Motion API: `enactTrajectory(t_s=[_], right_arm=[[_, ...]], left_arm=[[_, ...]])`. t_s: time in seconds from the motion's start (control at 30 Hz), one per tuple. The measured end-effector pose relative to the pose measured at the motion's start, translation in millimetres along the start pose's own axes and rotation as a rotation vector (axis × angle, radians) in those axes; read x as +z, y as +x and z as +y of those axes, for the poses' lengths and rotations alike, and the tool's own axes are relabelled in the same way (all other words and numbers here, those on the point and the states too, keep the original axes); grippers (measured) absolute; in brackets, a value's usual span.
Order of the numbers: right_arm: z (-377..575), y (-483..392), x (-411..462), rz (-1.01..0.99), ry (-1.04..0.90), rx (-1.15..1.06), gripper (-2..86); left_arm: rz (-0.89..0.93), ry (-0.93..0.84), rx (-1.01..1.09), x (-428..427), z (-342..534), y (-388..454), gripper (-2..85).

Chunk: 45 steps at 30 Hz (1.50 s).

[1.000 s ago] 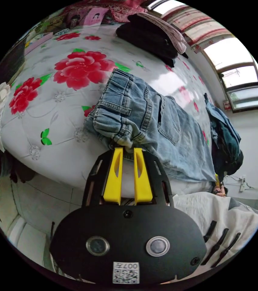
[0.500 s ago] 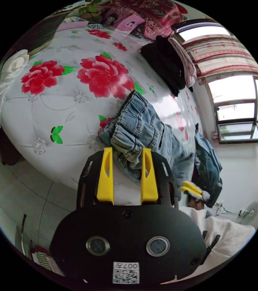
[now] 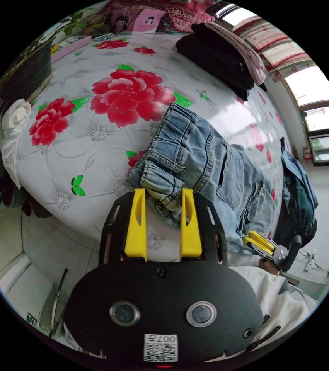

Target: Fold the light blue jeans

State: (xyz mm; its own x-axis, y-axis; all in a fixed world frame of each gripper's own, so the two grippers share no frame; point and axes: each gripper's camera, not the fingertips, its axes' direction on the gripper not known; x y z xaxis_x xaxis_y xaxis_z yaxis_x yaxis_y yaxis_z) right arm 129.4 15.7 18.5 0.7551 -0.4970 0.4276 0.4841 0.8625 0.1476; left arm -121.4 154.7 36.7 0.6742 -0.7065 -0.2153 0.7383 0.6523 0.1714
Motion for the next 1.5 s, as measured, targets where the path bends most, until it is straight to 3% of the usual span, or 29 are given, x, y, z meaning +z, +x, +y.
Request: enactTrajectory(t_s=[0.47,0.77,0.97,1.1,1.27,1.33,1.5], right_arm=[[0.0,-4.4,19.8,-0.001,0.022,0.026,5.5],[9.1,19.4,16.6,-0.041,0.030,0.046,5.6],[16.3,43.7,5.1,-0.092,0.005,0.053,5.9],[37.4,68.7,-23.0,-0.119,0.079,0.106,5.9],[99.8,133.2,-77.5,-0.175,0.263,0.290,6.2],[127.4,157.8,-95.7,-0.189,0.333,0.367,6.4],[210.2,226.2,-126.8,-0.268,0.520,0.596,7.2]], left_arm=[[-0.033,0.027,0.009,-9.6,-9.0,-16.3,16.7],[0.146,0.048,-0.059,11.7,-24.7,-44.7,14.9],[0.312,0.108,-0.095,3.8,-25.9,-46.9,6.1],[0.350,0.229,0.164,-38.8,-30.7,20.1,3.9],[0.352,0.236,0.486,-66.6,-34.0,132.8,3.9],[0.348,0.238,0.758,-76.5,-13.5,212.9,4.0],[0.359,0.028,1.302,-31.5,61.8,365.0,5.8]])
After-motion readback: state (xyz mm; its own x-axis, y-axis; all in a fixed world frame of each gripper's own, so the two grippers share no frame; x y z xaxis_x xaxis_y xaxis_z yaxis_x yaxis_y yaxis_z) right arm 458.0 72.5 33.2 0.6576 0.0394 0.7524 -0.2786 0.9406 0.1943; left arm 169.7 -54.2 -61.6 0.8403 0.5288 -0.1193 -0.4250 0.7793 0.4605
